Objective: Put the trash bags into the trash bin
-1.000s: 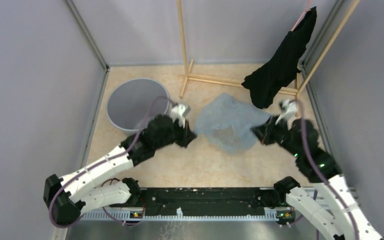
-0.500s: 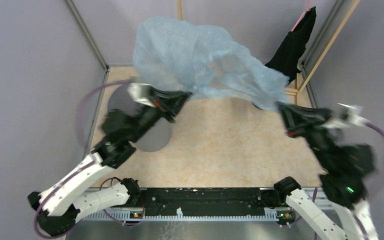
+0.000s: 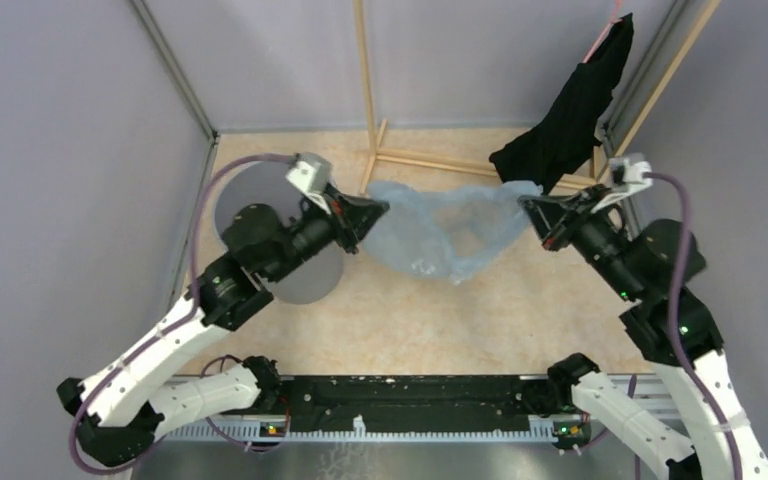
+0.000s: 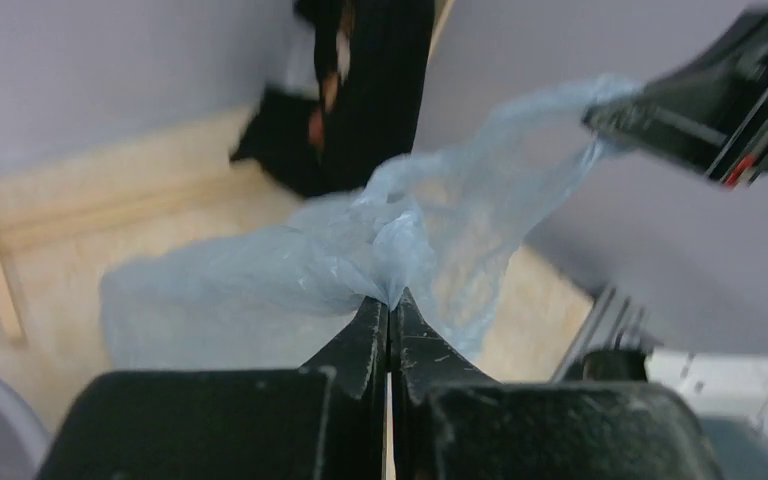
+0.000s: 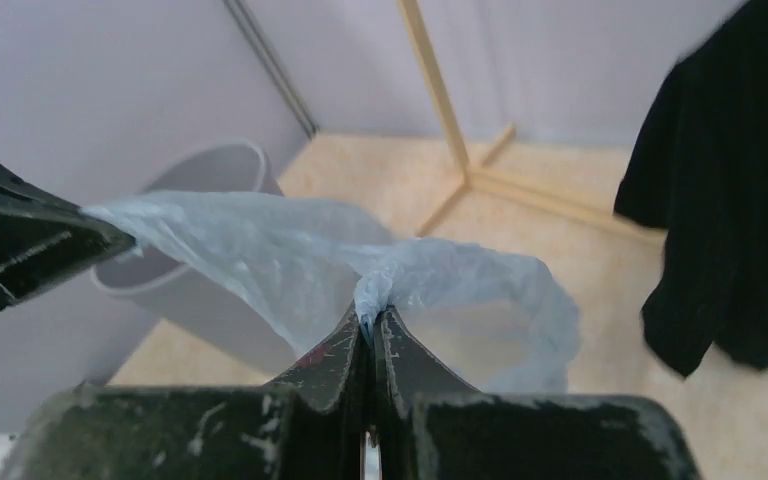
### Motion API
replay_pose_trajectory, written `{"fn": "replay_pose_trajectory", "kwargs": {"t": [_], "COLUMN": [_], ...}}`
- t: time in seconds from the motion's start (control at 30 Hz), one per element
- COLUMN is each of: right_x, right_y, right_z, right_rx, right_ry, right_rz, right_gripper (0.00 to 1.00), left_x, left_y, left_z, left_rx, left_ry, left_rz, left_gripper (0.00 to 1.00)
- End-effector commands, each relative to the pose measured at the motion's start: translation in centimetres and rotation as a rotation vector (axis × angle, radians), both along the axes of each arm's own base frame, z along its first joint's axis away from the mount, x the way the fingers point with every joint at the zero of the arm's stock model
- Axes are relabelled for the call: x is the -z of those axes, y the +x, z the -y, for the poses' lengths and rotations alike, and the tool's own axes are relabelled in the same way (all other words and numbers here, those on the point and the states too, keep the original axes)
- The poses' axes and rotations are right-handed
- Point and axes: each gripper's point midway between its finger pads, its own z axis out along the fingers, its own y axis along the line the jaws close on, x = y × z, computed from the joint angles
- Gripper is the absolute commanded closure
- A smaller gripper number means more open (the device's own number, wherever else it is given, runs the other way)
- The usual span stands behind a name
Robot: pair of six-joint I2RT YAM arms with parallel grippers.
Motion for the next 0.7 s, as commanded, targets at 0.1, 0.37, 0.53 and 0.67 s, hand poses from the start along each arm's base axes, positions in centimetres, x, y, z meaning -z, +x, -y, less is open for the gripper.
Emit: {"fn": "replay_pose_trajectory", "kwargs": {"t": [0.1, 0.37, 0.53, 0.67], "right_x": [-1.6, -3.1, -3.8, -2.0], "right_y": [-0.8, 1.6, 6.1, 5.8], "right_z": [0.7, -3.5, -7.7, -9.7], "right_rx": [-0.004, -0.169, -0.294, -0.409], "right_ry": [0.002, 0.011, 0.001, 0.021], "right_rz": [0.138, 0.278, 0.319, 0.309], "right_gripper": [1.00, 1.00, 1.00, 1.00], "left_x": [-2.2, -3.7, -5.4, -5.7], "left_y": [0.4, -2.1, 0.7, 1.7], "left_z": [-1.2, 1.1, 1.9, 3.5], "left_rx": [-0.051, 0.139, 0.036, 0.056], "left_ry": [-0.067, -0.081, -0.050, 0.008], "left_rz": [0.122, 0.098, 0.023, -0.017], "left_gripper": [1.00, 1.00, 1.00, 1.00]}}
